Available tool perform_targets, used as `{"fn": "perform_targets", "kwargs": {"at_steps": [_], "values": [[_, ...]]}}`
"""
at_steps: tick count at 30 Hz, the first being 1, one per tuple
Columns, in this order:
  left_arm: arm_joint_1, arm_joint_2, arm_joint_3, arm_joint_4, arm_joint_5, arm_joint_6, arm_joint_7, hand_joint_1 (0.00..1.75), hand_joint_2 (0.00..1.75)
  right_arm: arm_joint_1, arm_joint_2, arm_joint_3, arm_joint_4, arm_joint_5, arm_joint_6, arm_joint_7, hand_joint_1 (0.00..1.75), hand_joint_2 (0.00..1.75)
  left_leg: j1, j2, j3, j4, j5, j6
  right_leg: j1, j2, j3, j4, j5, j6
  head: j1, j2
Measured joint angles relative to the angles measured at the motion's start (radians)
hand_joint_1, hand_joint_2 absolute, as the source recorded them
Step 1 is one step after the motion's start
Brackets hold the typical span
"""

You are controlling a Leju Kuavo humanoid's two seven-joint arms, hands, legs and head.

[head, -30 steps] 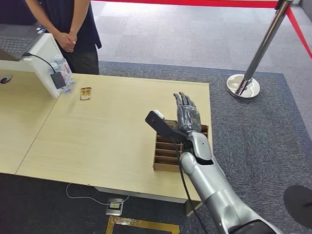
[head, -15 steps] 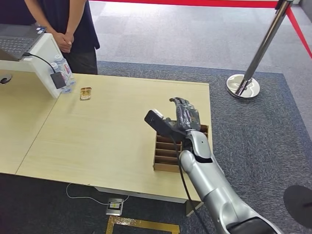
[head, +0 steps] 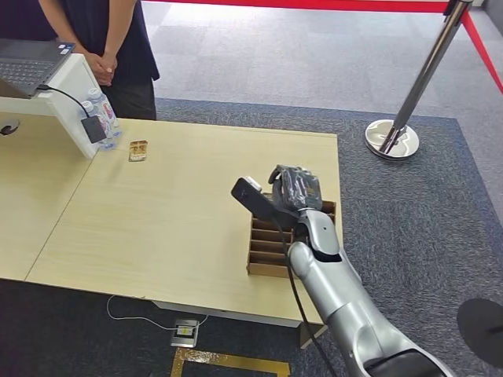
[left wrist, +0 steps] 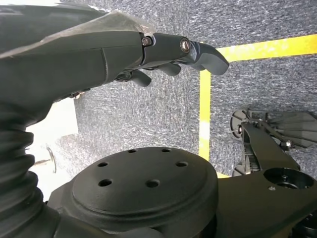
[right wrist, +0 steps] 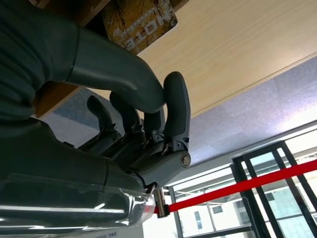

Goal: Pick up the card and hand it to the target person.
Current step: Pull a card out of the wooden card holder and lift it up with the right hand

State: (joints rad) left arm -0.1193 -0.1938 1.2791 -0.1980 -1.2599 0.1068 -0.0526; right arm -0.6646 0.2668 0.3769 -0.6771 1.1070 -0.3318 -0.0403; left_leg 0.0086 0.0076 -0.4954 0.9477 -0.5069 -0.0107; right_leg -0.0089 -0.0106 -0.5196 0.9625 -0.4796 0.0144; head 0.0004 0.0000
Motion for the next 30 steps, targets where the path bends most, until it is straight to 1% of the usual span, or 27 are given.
{"fn": "perform_targets", "kwargs": {"at_steps": [2, 4, 8, 10, 13, 23, 30], "values": [[0.0, 0.0, 0.0, 0.0, 0.001, 0.0, 0.0, 0.0, 1.75, 0.0, 0.0, 0.0, 0.0, 0.005, 0.004, 0.002, 1.33, 1.75, 0.0, 0.0, 0.0, 0.0, 0.0, 0.0, 0.0, 0.0, 0.0, 0.0, 0.0, 0.0, 0.0, 0.0], [0.0, 0.0, 0.0, 0.0, 0.002, 0.0, 0.001, 0.0, 1.75, 0.0, 0.002, 0.0, 0.0, 0.01, 0.007, 0.004, 1.21, 1.75, 0.0, 0.0, 0.0, 0.0, 0.0, 0.0, 0.0, 0.0, 0.0, 0.0, 0.0, 0.0, 0.0, 0.0], [0.0, 0.0, 0.0, 0.0, 0.004, 0.0, 0.001, 0.0, 1.75, 0.0, 0.007, 0.0, -0.002, 0.02, 0.013, 0.013, 0.79, 1.75, 0.0, 0.0, 0.0, 0.0, 0.0, 0.0, 0.0, 0.0, 0.0, 0.0, 0.0, 0.0, 0.0, 0.0], [0.0, 0.0, 0.0, 0.0, 0.005, 0.0, 0.001, 0.0, 1.75, 0.0, 0.009, 0.001, -0.003, 0.025, 0.017, 0.017, 0.69, 1.75, 0.0, 0.0, 0.0, 0.0, 0.0, 0.0, 0.0, 0.0, 0.0, 0.0, 0.0, 0.0, 0.0, 0.0], [0.0, 0.0, 0.0, 0.0, 0.006, 0.0, 0.001, 0.0, 1.75, 0.001, 0.01, 0.001, -0.003, 0.028, 0.022, 0.02, 0.66, 1.75, 0.0, 0.0, 0.0, 0.0, 0.0, 0.0, 0.0, 0.0, 0.0, 0.0, 0.0, 0.0, 0.0, 0.0], [0.001, 0.0, 0.0, 0.0, 0.012, 0.002, 0.0, 0.0, 1.75, 0.004, 0.012, 0.001, -0.014, 0.031, 0.032, 0.025, 0.83, 1.75, 0.0, 0.0, 0.0, 0.0, 0.0, 0.0, 0.0, 0.0, 0.0, 0.0, 0.0, 0.0, 0.0, 0.0], [0.001, 0.0, 0.0, 0.0, 0.012, 0.005, 0.0, 0.0, 1.75, 0.007, 0.011, 0.001, -0.026, 0.036, 0.042, 0.031, 0.88, 1.75, 0.0, 0.0, 0.0, 0.0, 0.0, 0.0, 0.0, 0.0, 0.0, 0.0, 0.0, 0.0, 0.0, 0.0]]}}
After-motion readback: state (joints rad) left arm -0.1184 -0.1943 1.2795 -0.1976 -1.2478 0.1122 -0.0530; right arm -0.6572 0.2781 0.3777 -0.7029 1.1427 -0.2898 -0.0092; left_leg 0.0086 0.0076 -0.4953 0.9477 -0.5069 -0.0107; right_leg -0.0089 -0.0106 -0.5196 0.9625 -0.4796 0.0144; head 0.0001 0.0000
